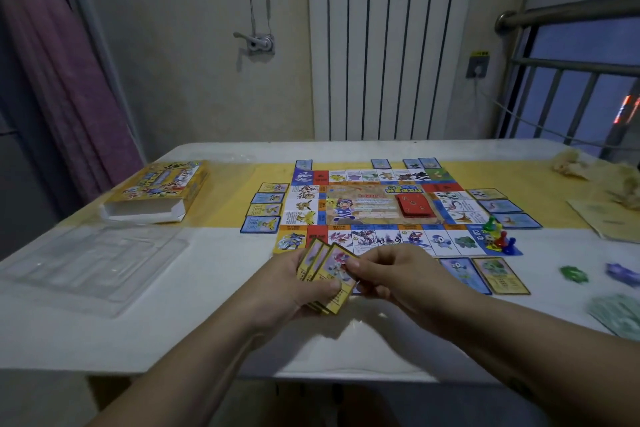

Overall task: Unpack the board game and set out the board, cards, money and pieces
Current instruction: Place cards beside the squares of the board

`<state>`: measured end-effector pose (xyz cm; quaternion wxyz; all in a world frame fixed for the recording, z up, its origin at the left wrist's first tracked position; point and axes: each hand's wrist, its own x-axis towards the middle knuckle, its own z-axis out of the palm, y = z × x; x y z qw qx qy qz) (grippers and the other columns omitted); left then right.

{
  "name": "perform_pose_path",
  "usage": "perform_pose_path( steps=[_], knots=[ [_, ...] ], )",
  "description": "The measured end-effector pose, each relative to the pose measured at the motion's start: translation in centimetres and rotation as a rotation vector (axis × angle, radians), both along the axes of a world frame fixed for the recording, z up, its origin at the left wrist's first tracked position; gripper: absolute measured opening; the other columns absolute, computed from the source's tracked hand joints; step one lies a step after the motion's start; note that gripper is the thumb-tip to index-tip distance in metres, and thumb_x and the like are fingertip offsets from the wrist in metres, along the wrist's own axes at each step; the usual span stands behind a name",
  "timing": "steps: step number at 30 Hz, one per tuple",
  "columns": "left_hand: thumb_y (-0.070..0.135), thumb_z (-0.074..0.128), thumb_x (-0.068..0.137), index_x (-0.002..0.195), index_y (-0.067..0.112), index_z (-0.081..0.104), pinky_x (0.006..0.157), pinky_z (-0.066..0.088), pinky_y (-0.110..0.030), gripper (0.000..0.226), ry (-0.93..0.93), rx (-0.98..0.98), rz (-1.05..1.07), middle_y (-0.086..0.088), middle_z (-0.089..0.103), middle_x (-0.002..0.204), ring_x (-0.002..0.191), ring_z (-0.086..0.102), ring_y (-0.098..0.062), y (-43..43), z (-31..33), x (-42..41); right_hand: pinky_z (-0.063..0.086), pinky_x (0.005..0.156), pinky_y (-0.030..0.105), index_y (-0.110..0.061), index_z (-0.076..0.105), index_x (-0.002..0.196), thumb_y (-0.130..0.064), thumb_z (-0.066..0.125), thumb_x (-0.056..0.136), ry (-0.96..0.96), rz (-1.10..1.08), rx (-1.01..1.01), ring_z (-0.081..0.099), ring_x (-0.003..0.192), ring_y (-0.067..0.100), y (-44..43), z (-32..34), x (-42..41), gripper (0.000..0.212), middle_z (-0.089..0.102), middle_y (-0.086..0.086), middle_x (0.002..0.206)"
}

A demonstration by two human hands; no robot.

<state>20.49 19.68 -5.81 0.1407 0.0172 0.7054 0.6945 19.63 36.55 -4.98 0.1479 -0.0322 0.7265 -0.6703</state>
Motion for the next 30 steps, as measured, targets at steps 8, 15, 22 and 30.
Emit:
perform_pose_path(
  steps=[8,15,22,30],
  knots=[
    [0.01,0.058,0.09,0.1,0.015,0.066,0.068,0.055,-0.029,0.014,0.04,0.122,0.093,-0.007,0.074,0.091,0.079,0.07,-0.016,-0.1,-0.4,0.0,0.05,0.064,0.02,-0.011,0.07,0.076,-0.015,0.06,0.09,0.023,0.085,0.09,0.055,0.061,0.008,-0.2,0.7,-2.0,0.018,0.065,-0.004,0.061],
    [0.006,0.049,0.095,0.091,0.005,0.062,0.052,0.055,-0.021,0.014,0.098,0.273,0.381,-0.005,0.072,0.07,0.059,0.066,-0.01,-3.1,0.1,-1.4,0.038,0.051,0.015,-0.015,0.072,0.082,-0.02,0.063,0.088,0.237,-0.022,0.339,0.052,0.056,0.003,0.1,4.2,-6.0,0.011,0.066,-0.009,0.064],
    [0.006,0.048,0.095,0.094,0.003,0.06,0.055,0.057,-0.022,0.012,0.056,0.368,0.418,-0.004,0.073,0.072,0.062,0.068,-0.011,-4.3,-0.1,-1.8,0.043,0.048,0.013,-0.017,0.069,0.075,-0.027,0.069,0.085,0.336,0.189,0.676,0.056,0.06,0.003,-2.3,0.4,-6.3,0.014,0.067,-0.004,0.071],
    [0.006,0.048,0.096,0.094,0.002,0.061,0.053,0.056,-0.021,0.014,0.034,0.353,0.367,-0.005,0.072,0.073,0.061,0.067,-0.012,-4.4,-0.5,-1.7,0.03,0.102,0.036,-0.029,0.047,0.132,-0.049,0.05,0.092,0.82,0.141,1.186,0.041,0.123,0.015,-2.0,-1.4,-4.8,0.045,0.048,-0.008,0.132]
  ],
)
